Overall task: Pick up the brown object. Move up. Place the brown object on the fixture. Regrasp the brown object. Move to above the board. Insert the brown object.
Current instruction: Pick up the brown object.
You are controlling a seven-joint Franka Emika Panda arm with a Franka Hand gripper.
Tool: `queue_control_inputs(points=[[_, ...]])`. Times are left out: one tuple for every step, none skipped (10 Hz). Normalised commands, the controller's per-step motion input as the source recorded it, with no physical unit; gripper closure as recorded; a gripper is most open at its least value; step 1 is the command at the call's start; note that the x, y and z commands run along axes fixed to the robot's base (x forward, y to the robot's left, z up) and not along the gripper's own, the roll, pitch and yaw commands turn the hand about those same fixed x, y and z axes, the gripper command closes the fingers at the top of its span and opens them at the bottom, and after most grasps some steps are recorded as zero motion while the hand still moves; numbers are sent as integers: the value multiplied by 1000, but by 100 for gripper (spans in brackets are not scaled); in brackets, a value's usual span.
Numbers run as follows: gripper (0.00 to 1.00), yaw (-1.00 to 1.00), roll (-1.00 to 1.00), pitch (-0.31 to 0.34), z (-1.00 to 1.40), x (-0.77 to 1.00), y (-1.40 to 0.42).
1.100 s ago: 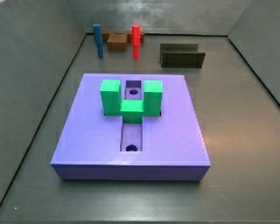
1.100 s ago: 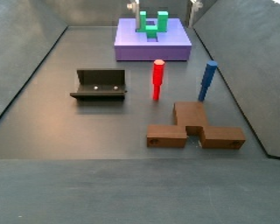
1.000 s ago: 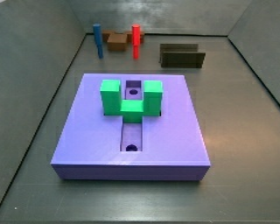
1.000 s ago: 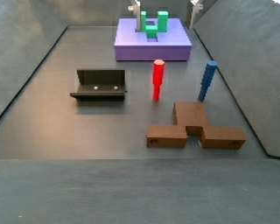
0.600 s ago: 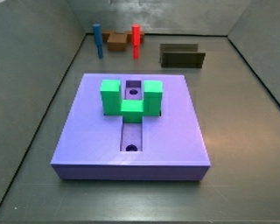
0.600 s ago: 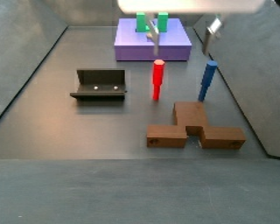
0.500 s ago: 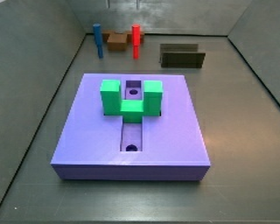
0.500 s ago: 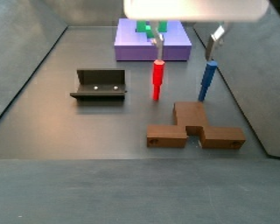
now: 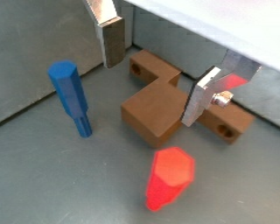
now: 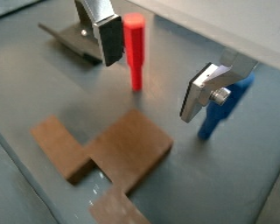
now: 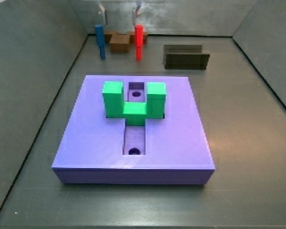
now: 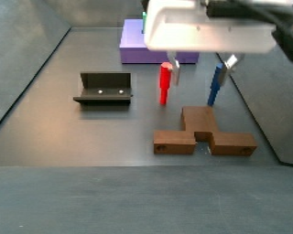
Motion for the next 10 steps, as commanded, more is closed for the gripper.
queue_control_inputs(points=[[0, -14, -89, -270, -651, -337, 134], [0, -17, -90, -234, -606, -300, 211], [0, -69, -90, -154, -449, -151, 223], [0, -86, -119, -136, -380, 0, 211], [0, -69, -207, -69, -291, 94, 131], [0, -34, -256, -30, -200, 51, 66], [0, -66, -337, -40, -106, 0, 80], [0, -89, -406, -59, -40, 0, 103], [0, -74, -426, -81, -14, 0, 103], [0, -94, -446, -96, 0, 0, 89]])
